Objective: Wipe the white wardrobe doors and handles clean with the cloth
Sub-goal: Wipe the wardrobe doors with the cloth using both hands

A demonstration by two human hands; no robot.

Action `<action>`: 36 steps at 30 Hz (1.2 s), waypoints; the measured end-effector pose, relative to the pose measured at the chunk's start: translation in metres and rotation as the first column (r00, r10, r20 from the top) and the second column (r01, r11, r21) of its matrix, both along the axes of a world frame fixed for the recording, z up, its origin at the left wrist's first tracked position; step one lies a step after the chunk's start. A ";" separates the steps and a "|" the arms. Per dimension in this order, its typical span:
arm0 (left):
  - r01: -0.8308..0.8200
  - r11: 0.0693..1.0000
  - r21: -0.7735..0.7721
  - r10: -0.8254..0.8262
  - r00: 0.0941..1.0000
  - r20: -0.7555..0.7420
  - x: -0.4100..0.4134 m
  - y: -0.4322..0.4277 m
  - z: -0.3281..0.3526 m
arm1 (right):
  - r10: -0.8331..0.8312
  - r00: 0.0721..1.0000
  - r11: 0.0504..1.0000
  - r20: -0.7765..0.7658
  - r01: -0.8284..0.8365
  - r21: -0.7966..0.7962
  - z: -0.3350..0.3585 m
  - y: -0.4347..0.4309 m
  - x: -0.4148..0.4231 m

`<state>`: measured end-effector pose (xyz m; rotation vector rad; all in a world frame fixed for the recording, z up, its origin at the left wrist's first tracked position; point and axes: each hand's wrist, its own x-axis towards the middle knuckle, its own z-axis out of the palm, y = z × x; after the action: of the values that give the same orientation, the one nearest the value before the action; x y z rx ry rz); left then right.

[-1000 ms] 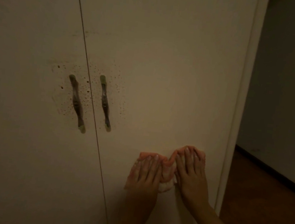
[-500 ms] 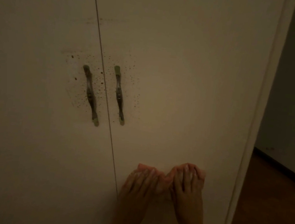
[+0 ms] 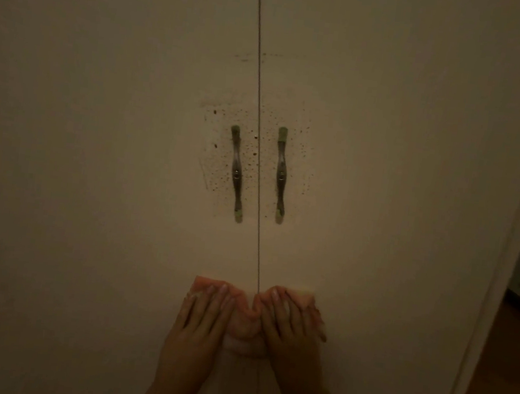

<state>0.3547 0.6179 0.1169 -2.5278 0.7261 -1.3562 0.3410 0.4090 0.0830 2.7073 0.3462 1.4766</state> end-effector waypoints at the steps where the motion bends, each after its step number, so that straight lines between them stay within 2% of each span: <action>1: -0.011 1.000 -0.010 0.011 1.000 0.013 0.000 0.012 0.002 | 0.036 0.999 0.999 -0.019 -0.036 -0.009 0.002 0.012 0.002; 8: -0.102 0.993 -0.053 0.104 0.994 0.040 -0.002 0.082 0.019 | 0.280 0.958 0.960 -0.063 -0.279 0.019 0.031 0.086 0.012; 12: -0.175 0.980 -0.094 0.177 0.984 0.006 -0.002 0.106 0.026 | 0.297 0.949 0.953 -0.102 -0.301 -0.029 0.040 0.109 0.020; 15: -0.179 0.979 -0.098 0.179 0.984 -0.004 -0.002 0.104 0.027 | 0.292 0.954 0.951 -0.067 -0.297 -0.089 0.047 0.106 0.018; 21: -0.156 0.977 -0.148 0.154 0.988 -0.024 -0.006 0.071 0.022 | 0.286 0.957 0.938 0.047 -0.270 -0.217 0.062 0.074 0.007; 29: -0.091 0.988 -0.123 0.091 0.996 -0.009 -0.004 0.001 0.016 | 0.215 0.976 0.950 -0.046 -0.220 -0.223 0.048 -0.002 0.002; 36: -0.049 0.997 -0.066 0.052 0.998 0.041 -0.004 -0.064 0.016 | 0.158 0.986 0.960 -0.050 -0.165 -0.228 0.040 -0.079 -0.006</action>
<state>0.3511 0.5539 0.1331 -2.5391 0.6154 -1.4351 0.3347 0.3304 0.1229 2.5704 0.7099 1.3334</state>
